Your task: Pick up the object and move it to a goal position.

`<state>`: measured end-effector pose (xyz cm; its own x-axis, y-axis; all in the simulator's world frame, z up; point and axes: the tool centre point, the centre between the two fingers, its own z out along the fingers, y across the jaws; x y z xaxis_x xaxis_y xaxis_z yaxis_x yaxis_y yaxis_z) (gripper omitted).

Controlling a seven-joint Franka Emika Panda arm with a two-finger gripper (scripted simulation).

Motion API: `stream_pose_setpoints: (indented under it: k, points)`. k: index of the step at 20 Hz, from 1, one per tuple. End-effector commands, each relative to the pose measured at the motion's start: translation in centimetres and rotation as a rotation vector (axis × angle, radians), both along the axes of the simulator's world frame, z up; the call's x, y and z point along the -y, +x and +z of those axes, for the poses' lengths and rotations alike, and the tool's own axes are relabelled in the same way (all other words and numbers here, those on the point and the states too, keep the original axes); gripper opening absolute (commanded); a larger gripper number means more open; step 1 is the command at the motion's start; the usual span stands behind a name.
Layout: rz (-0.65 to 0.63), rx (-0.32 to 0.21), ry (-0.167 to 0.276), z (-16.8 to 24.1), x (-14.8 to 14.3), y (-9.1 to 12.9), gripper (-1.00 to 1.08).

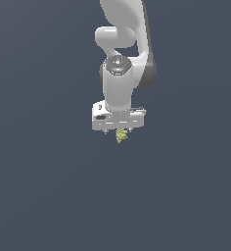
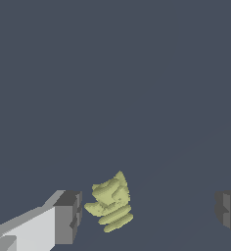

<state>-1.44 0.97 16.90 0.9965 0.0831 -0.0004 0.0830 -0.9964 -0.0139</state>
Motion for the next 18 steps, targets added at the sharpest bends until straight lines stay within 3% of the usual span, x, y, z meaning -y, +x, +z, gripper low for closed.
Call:
stream_pose_setpoints:
  k: [1, 18]
  points:
    - [0.044, 0.0, -0.002, -0.8, -0.1, -0.6, 1.0]
    - [0.441, 0.004, -0.013, -7.2, -1.6, -7.0, 1.0]
